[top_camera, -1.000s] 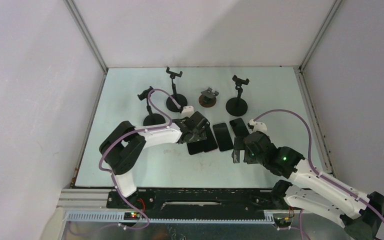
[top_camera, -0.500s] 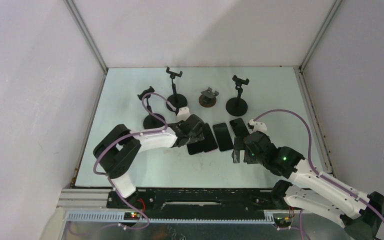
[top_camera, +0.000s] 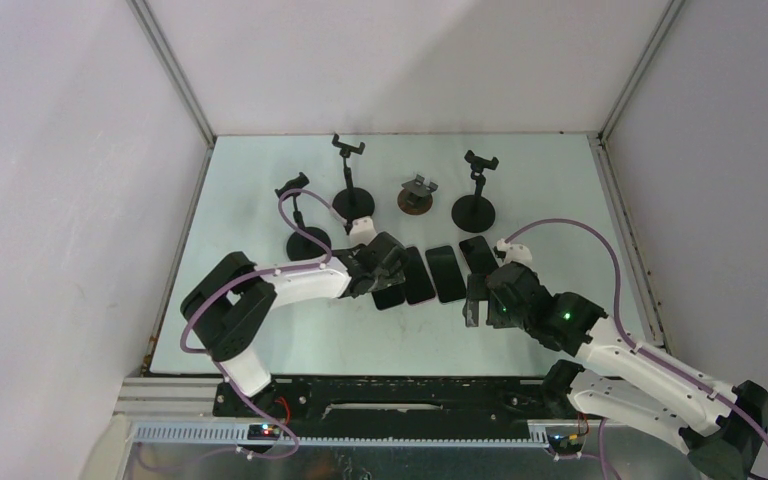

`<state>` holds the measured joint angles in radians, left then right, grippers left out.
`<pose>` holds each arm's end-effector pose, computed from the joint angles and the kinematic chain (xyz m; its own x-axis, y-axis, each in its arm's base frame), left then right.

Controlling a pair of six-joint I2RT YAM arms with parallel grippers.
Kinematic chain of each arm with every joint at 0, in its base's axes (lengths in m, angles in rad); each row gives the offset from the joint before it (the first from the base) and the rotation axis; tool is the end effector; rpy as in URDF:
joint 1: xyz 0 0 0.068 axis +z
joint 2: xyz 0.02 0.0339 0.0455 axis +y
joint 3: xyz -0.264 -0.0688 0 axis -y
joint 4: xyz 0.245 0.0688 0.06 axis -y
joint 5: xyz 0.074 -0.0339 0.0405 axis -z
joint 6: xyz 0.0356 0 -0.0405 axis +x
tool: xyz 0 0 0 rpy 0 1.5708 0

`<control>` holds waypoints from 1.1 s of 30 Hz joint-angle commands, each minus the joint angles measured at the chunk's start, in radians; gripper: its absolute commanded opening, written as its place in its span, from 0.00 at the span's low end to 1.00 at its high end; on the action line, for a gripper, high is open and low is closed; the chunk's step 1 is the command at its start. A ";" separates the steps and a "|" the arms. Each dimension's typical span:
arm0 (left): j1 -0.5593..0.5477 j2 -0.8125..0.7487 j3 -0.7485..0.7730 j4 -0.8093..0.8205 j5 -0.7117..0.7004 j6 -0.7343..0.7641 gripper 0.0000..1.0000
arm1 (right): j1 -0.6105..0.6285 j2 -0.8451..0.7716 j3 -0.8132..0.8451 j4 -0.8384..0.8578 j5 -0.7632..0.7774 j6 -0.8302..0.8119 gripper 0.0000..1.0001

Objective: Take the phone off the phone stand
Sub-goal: Adjust the phone at the center of the board, then reset both arms

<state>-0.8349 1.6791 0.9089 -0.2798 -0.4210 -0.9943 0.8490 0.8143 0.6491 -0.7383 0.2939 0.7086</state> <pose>0.2250 -0.2268 0.1561 -0.7701 -0.2895 -0.5684 -0.1938 0.9551 -0.2239 0.1116 0.1112 0.2395 -0.7845 0.0514 -0.6180 -0.1178 0.9660 0.2300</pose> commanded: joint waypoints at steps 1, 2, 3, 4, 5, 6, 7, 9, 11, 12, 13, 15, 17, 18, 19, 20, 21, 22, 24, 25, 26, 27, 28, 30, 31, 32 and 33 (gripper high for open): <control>-0.001 0.022 -0.060 -0.139 0.018 -0.023 0.86 | 0.007 0.000 -0.005 0.014 0.017 0.010 0.98; -0.001 0.019 -0.061 -0.142 0.017 -0.022 0.86 | 0.008 0.001 -0.005 0.012 0.018 0.011 0.99; -0.001 0.011 -0.065 -0.145 0.013 -0.020 0.87 | 0.008 0.001 -0.005 0.011 0.020 0.011 0.99; -0.001 0.006 -0.068 -0.150 0.007 -0.019 0.87 | 0.008 0.001 -0.006 0.010 0.021 0.012 0.99; -0.001 -0.006 -0.071 -0.152 0.003 -0.016 0.87 | 0.008 0.002 -0.005 0.009 0.024 0.013 0.99; 0.000 -0.014 -0.075 -0.158 -0.005 -0.014 0.87 | 0.009 0.002 -0.005 0.009 0.024 0.013 0.99; -0.001 -0.029 -0.076 -0.161 -0.010 -0.007 0.88 | 0.009 0.003 -0.005 0.010 0.025 0.014 0.99; 0.000 -0.048 -0.077 -0.172 -0.023 0.001 0.88 | 0.010 0.004 -0.005 0.012 0.024 0.014 0.98; -0.001 -0.065 -0.076 -0.189 -0.033 0.010 0.88 | 0.011 0.007 -0.005 0.015 0.025 0.016 0.98; -0.001 -0.071 -0.078 -0.198 -0.039 0.011 0.88 | 0.011 0.007 -0.005 0.015 0.023 0.017 0.99; -0.001 -0.087 -0.081 -0.202 -0.042 0.014 0.88 | 0.012 0.007 -0.005 0.016 0.022 0.018 0.99; 0.000 -0.128 -0.094 -0.206 -0.052 0.027 0.88 | 0.015 0.006 -0.006 0.017 0.023 0.020 0.99; -0.001 -0.184 -0.109 -0.204 -0.065 0.055 0.88 | 0.016 0.003 -0.005 0.016 0.026 0.020 0.98; -0.001 -0.204 -0.116 -0.197 -0.071 0.070 0.89 | 0.017 0.002 -0.005 0.017 0.028 0.020 0.98; -0.001 -0.255 -0.119 -0.193 -0.075 0.104 0.88 | 0.017 -0.001 -0.005 0.017 0.029 0.017 0.99; -0.001 -0.280 -0.124 -0.189 -0.085 0.121 0.89 | 0.017 -0.003 -0.005 0.018 0.032 0.014 0.98; 0.000 -0.339 -0.126 -0.189 -0.100 0.157 0.89 | 0.016 -0.006 -0.005 0.017 0.034 0.009 0.98; 0.000 -0.372 -0.130 -0.191 -0.108 0.176 0.89 | 0.016 -0.012 -0.004 0.015 0.039 0.005 0.99; -0.001 -0.492 -0.128 -0.210 -0.144 0.245 0.90 | 0.014 -0.024 -0.004 0.010 0.043 -0.015 0.98; -0.001 -0.523 -0.125 -0.227 -0.167 0.263 0.91 | 0.014 -0.029 -0.005 0.008 0.042 -0.023 0.99; -0.001 -0.578 -0.120 -0.236 -0.177 0.306 0.92 | 0.013 -0.040 -0.005 0.006 0.039 -0.039 0.99; 0.000 -0.605 -0.117 -0.253 -0.196 0.332 0.93 | 0.011 -0.046 -0.005 0.006 0.040 -0.046 0.99; 0.000 -0.657 -0.114 -0.260 -0.205 0.389 0.94 | 0.007 -0.057 -0.004 0.001 0.044 -0.046 0.99; -0.001 -0.739 -0.118 -0.263 -0.211 0.493 0.96 | -0.006 -0.083 -0.004 -0.002 0.043 -0.035 0.99; -0.001 -0.766 -0.122 -0.270 -0.210 0.528 0.99 | -0.012 -0.094 -0.003 -0.002 0.043 -0.028 0.99; 0.000 -0.821 -0.122 -0.277 -0.211 0.582 0.99 | -0.027 -0.121 -0.003 -0.002 0.043 -0.012 0.99; 0.001 -0.845 -0.113 -0.302 -0.218 0.603 0.99 | -0.036 -0.136 -0.003 -0.002 0.043 -0.007 0.99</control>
<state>-0.8349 0.9417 0.7738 -0.5201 -0.5766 -0.6041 0.8452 0.7414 0.6487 -0.7429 0.3084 0.6819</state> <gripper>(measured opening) 0.987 0.991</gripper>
